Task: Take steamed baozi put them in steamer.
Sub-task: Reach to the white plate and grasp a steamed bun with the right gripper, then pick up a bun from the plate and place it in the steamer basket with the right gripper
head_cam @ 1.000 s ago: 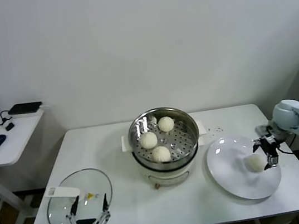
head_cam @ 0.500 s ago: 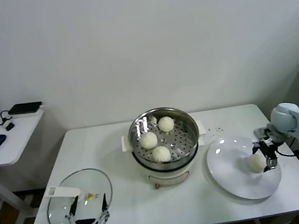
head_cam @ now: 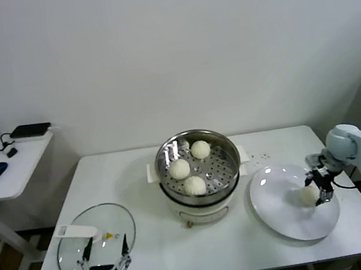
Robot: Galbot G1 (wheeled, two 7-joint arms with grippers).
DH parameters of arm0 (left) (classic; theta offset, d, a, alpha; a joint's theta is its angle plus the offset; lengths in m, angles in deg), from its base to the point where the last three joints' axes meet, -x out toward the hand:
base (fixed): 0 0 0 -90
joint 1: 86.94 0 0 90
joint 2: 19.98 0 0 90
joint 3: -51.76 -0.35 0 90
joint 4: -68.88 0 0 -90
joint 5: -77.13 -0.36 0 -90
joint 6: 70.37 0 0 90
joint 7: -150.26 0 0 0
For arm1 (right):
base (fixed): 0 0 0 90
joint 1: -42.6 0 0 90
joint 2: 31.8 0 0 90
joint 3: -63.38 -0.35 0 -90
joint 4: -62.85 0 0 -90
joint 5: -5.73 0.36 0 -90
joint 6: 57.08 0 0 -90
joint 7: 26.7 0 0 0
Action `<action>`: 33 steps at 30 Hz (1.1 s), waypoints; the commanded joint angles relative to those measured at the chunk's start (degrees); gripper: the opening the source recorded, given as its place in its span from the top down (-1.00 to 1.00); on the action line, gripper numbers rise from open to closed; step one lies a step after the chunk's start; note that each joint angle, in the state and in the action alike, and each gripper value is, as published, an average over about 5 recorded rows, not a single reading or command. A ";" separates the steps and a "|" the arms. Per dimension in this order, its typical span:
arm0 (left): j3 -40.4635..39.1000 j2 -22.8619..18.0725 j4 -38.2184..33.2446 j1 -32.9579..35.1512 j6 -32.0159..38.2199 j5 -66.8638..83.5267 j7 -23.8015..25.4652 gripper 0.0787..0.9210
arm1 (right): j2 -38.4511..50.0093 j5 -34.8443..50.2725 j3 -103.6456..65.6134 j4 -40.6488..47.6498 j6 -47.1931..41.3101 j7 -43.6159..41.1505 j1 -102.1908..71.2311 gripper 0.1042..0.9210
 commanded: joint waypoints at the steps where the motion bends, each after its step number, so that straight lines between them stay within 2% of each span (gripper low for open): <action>1: -0.08 -0.18 -0.19 -0.09 -0.16 0.05 -0.10 -0.77 | 0.52 2.30 -0.03 -0.85 -0.25 -0.12 0.77 -0.44; 10: -0.42 -0.28 -0.60 0.19 0.05 0.06 -0.29 -0.77 | 2.26 16.06 11.94 -4.15 -3.42 -0.57 17.24 -0.43; 17: -0.70 -0.24 -0.71 0.29 0.13 -0.13 -0.54 -0.77 | -0.17 28.05 25.87 -6.01 -5.22 -1.99 34.40 -0.40; 24: -1.47 -0.25 -1.76 0.72 -1.05 -0.10 -1.55 -0.77 | -8.82 38.67 35.97 -4.33 -5.75 -2.76 47.93 -0.39; 33: -2.99 -0.19 -3.95 0.92 -3.85 -1.06 -4.69 -0.77 | -19.95 47.08 38.71 -3.10 -7.95 -2.07 51.06 -0.39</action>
